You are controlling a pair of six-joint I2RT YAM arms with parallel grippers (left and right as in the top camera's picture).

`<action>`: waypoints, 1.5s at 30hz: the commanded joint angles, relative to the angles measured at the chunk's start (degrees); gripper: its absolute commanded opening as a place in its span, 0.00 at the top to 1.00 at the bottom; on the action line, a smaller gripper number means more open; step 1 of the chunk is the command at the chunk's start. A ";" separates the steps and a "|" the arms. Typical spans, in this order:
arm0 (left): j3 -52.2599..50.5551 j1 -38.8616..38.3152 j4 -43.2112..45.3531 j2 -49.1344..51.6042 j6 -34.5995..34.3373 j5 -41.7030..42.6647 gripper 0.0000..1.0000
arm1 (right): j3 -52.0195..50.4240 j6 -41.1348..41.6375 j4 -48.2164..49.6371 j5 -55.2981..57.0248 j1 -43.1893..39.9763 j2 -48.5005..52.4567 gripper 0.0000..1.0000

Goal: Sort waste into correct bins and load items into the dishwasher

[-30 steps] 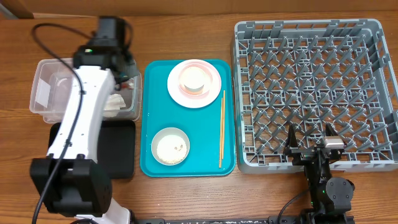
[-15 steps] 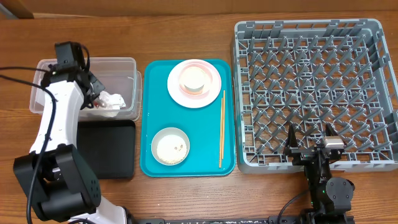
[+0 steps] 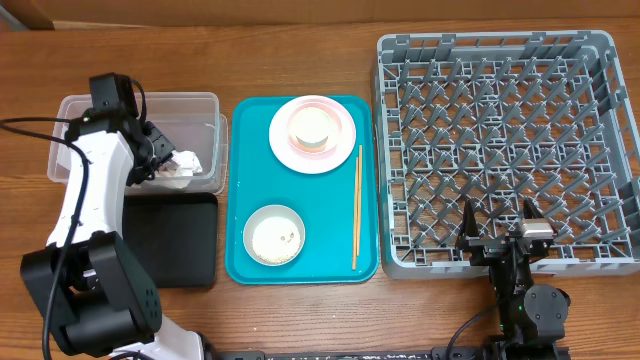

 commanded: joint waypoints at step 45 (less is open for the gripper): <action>-11.74 -56.54 -7.63 -9.84 -16.02 -5.99 0.79 | -0.59 -0.02 0.37 0.50 -0.11 -0.57 0.00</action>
